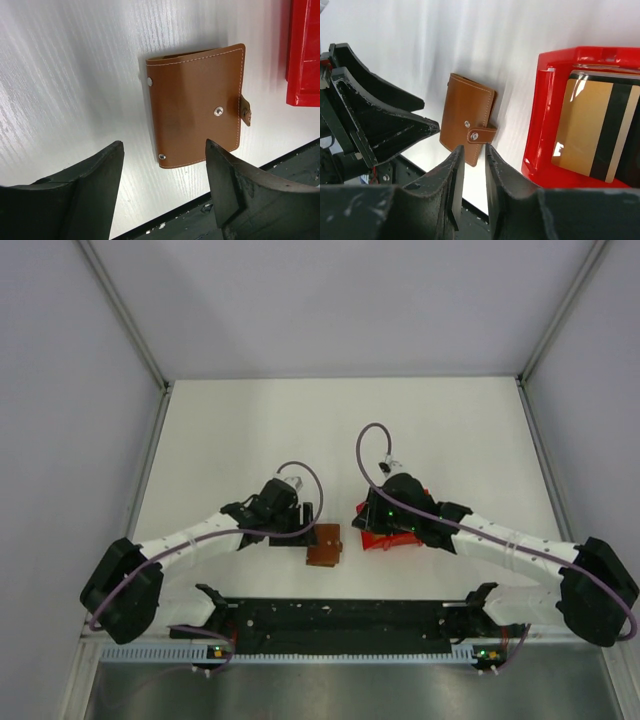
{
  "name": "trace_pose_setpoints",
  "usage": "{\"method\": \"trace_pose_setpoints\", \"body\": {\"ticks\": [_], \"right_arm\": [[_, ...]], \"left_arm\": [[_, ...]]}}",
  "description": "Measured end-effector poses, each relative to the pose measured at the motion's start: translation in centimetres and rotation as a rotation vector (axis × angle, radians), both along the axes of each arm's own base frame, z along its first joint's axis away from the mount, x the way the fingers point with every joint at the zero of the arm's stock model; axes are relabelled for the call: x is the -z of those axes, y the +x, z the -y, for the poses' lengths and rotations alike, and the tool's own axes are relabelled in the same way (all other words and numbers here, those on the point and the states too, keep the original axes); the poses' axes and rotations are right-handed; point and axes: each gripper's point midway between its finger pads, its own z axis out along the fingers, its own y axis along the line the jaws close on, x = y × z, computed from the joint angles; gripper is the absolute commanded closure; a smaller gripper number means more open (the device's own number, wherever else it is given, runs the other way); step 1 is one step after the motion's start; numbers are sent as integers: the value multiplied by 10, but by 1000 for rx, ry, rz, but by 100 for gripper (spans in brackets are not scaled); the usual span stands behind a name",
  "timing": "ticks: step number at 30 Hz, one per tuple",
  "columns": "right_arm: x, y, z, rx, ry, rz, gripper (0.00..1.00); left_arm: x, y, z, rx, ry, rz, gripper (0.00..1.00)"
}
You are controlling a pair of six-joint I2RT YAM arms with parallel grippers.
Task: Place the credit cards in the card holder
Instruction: Close the card holder at the center of the board.
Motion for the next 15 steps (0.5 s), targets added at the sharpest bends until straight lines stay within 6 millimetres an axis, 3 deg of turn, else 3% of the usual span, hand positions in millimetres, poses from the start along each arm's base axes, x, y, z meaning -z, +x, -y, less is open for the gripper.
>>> {"method": "trace_pose_setpoints", "body": {"ticks": [5,9,15], "right_arm": [[7,-7,-6,-64,6,-33,84],[14,-9,-7,-89,-10,-35,87],[20,-14,-8,-129,-5,-29,87]], "left_arm": [[1,0,1,36,-1,15,22],[15,-6,-1,51,-14,11,23],[13,-1,14,53,-109,45,23]]}}
